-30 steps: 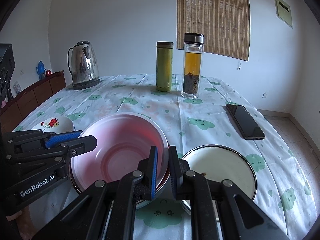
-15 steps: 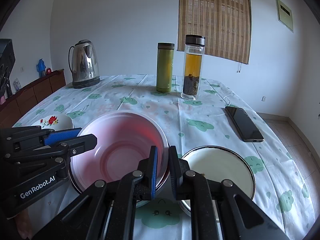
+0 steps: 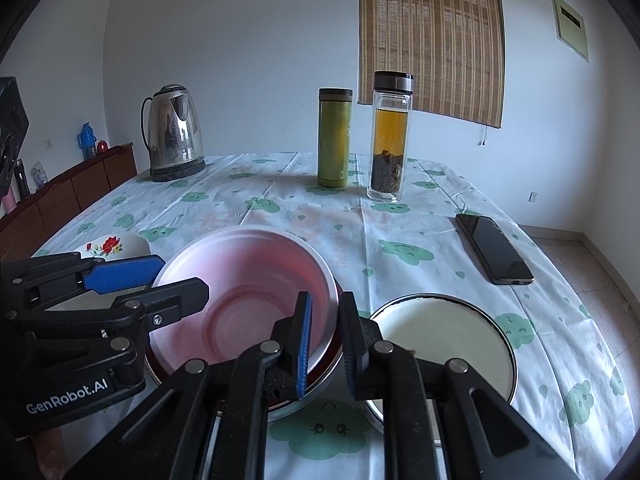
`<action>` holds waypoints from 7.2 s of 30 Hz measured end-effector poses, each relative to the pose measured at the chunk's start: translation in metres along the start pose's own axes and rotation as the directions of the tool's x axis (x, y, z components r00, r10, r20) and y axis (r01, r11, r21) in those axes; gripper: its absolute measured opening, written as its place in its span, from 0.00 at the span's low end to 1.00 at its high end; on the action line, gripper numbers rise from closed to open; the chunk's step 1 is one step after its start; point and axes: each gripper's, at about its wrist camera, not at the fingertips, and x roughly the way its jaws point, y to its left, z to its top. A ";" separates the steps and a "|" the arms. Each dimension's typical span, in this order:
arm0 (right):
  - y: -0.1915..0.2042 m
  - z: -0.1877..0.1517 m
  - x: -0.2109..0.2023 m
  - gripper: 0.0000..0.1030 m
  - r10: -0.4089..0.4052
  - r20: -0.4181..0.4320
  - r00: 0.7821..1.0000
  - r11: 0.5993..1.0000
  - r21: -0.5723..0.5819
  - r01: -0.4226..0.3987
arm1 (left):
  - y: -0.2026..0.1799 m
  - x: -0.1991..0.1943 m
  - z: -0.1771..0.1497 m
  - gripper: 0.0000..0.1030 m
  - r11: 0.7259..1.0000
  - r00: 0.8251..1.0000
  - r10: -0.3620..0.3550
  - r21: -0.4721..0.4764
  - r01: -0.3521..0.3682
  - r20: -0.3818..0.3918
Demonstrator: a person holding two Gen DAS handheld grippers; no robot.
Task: Organize plates and bowls
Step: 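Open both tools and release the pink bowl, then move both tools toward the white enamel bowl, then close the right tool on the white enamel bowl rim, then lift the white enamel bowl with the right tool, tilting it up, then carry the enamel bowl with the right tool over the pink-and-steel bowls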
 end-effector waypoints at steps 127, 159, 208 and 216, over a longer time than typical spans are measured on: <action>-0.123 -0.028 -0.003 0.08 -0.092 -0.144 0.985 0.958 0.257 0.127 | -0.115 0.040 0.004 0.36 0.985 0.997 0.036 0.169 -0.023 -0.073; -0.135 -0.032 -0.015 0.07 -0.091 -0.109 0.990 0.951 0.286 0.119 | -0.144 0.043 -0.013 0.28 0.980 0.990 -0.066 0.180 0.088 -0.127; -0.048 0.040 -0.068 0.08 -0.024 0.225 0.974 0.995 0.098 0.002 | -0.052 -0.035 0.019 0.28 0.995 0.989 -0.091 -0.019 0.094 0.115; -0.026 0.048 -0.050 0.08 0.031 0.200 0.979 0.997 0.060 -0.044 | -0.024 -0.037 0.018 0.28 0.995 0.991 -0.055 -0.076 0.064 0.125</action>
